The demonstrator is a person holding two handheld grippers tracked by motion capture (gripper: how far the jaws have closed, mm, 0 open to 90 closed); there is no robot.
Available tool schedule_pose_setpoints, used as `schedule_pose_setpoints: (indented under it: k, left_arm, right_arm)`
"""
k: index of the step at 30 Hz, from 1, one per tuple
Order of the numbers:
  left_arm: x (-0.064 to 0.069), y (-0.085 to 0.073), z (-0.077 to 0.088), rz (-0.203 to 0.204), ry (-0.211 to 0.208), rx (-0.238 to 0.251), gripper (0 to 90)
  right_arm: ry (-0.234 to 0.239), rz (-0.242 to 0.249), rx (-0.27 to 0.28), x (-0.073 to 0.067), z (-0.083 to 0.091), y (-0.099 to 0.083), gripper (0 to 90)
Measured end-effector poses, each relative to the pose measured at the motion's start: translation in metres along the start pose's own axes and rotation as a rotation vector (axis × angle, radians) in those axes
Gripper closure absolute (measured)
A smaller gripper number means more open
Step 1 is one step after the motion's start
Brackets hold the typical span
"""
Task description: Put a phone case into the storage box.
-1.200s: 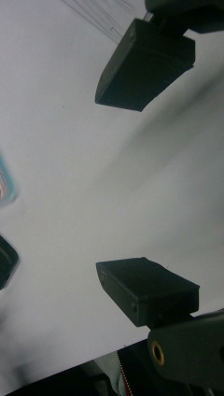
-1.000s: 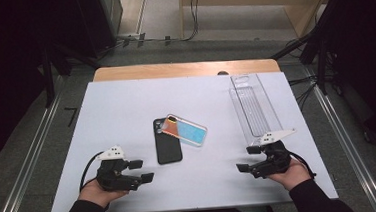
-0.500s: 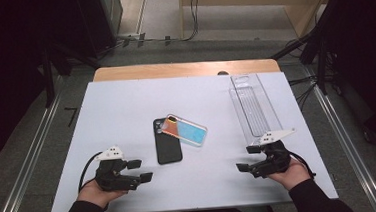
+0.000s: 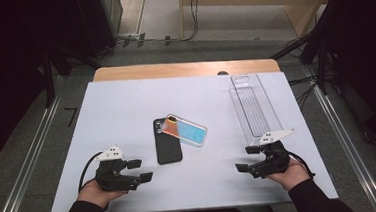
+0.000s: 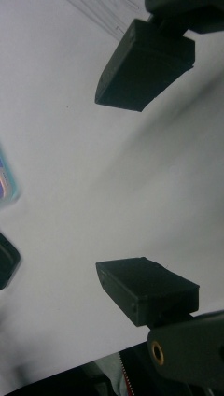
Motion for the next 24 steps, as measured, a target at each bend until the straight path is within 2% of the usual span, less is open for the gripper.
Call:
schedule_pose_setpoints:
  k: [15,24]
  left_arm:
    - [-0.0007,0.0004,0.0006,0.013,0.003,0.006,28.1]
    - [-0.0001,0.0018,0.001,0.016,-0.001,0.01,28.1]
  right_arm:
    - [0.001,0.007,0.001,-0.0017,0.0008,0.0006,15.9]
    - [0.023,0.024,-0.011,-0.0051,-0.0029,0.0058,15.9]
Point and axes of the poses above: each handheld gripper's, and its own axes: z roughly backward along the jaws, y roughly out of its top, x roughly to its right, the point moved 5 cm from there along -z, roughly forward along the jaws, and after that the axes turned 14 degrees about -z, right-handed, at the moved point
